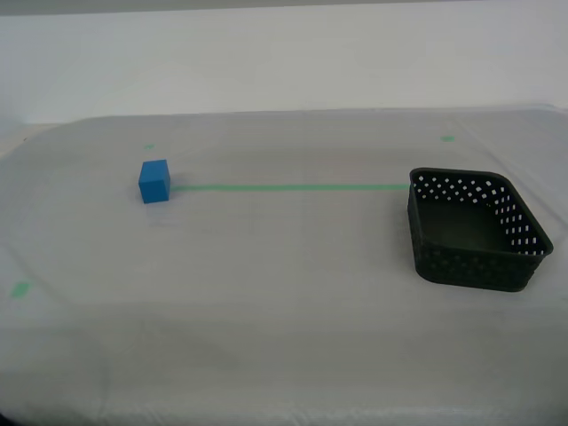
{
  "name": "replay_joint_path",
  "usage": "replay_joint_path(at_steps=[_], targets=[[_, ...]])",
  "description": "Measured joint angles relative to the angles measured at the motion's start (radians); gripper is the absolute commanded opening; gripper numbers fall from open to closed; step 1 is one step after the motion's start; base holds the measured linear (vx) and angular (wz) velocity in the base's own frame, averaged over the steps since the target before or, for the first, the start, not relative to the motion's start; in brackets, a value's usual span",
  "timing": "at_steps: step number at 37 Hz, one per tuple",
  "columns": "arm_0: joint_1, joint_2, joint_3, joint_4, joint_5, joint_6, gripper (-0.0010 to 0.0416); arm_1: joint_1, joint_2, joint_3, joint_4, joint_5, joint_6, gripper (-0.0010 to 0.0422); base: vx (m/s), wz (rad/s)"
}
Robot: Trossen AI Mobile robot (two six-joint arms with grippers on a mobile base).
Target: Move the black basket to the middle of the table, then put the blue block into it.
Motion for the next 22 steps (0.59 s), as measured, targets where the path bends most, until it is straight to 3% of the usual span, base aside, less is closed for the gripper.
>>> replay_joint_path(at_steps=[22], targets=[[0.0,0.0,0.0,0.0,0.0,0.0,0.0,0.0,0.0,0.0,0.0,0.0,0.0,0.0,0.0,0.0]])
